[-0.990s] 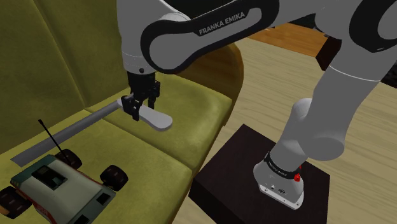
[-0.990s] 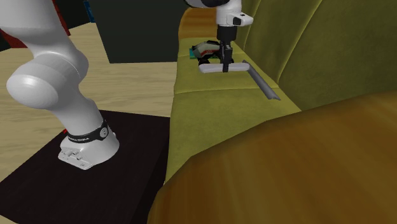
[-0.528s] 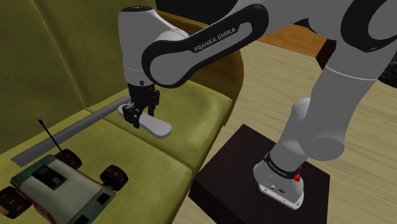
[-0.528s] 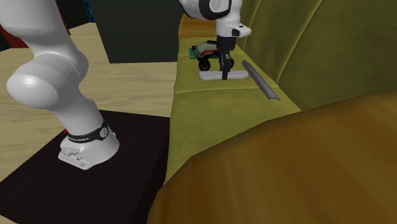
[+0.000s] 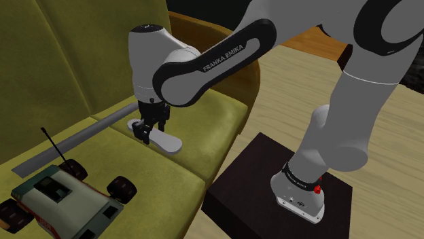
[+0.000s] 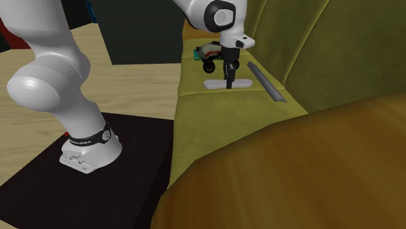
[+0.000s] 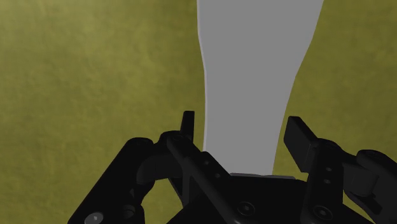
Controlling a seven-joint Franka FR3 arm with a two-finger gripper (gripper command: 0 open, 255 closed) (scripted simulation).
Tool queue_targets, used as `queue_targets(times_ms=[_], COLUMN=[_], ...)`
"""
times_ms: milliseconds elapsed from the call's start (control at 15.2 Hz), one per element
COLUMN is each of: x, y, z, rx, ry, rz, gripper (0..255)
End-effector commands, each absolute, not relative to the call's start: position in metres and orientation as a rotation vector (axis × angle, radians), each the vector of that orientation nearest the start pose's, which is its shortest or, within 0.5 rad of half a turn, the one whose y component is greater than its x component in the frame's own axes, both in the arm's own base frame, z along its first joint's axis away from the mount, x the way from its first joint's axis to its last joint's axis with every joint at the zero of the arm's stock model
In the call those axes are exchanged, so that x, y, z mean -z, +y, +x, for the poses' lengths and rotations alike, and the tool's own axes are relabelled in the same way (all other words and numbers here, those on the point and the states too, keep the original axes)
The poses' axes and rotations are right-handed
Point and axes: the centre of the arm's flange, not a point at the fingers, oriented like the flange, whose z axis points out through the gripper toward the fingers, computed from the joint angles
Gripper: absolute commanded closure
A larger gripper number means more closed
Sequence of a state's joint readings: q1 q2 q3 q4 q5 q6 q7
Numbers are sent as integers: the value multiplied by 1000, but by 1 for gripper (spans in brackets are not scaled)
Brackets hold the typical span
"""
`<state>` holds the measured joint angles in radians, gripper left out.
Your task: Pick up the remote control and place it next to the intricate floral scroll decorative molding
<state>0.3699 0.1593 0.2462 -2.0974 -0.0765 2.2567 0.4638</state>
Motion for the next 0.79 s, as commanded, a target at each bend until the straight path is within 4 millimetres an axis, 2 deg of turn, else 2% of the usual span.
queue_targets(times_ms=[0, 264, 330, 660, 726], x=[-348, -348, -348, -348, -361], y=[325, 325, 325, 325, 325], z=[467, 467, 467, 467, 467], rx=[25, 25, 25, 25, 25], ry=[-311, -311, -311, -311, -311], rz=[-3141, -3141, -3141, -3141, -3141], gripper=[255, 255, 0, 0, 0])
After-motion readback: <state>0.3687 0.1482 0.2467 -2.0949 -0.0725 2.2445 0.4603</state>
